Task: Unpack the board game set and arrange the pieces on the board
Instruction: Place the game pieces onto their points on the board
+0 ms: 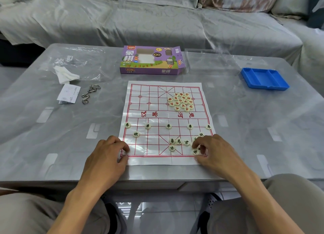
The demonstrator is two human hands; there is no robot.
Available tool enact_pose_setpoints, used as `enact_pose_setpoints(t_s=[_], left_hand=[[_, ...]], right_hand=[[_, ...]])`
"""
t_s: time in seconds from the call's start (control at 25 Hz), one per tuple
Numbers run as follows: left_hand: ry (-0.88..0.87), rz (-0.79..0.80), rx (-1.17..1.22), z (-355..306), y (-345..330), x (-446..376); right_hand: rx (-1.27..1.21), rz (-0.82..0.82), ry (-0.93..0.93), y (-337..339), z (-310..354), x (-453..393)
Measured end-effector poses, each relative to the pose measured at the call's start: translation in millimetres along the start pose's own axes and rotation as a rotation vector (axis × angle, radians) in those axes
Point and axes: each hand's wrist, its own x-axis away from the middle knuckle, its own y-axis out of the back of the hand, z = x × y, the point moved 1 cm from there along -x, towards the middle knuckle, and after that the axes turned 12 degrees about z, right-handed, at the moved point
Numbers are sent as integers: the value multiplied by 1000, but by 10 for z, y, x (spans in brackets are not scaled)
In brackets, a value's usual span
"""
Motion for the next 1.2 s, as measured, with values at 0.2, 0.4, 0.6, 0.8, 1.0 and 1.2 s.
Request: enact_pose_setpoints(t_s=[0.2, 0.4, 0.6, 0.8, 1.0, 1.2], left_hand=[[-6, -9, -4, 2, -2, 1], [-11, 6, 20, 4, 8, 7], [-12, 26, 109, 58, 73, 28], [2, 39, 127, 128, 92, 51], [5, 57, 51, 143, 97, 69], [51, 61, 12, 149, 127, 98]], right_hand=[[-20, -40, 17, -26, 45, -2], [18, -82, 9, -109, 127, -15], [4, -65, 9, -117, 96, -8], [-50, 25, 24, -103, 53, 41], [-72, -18, 29, -195, 46, 56], [-194, -141, 115, -188, 277, 145]])
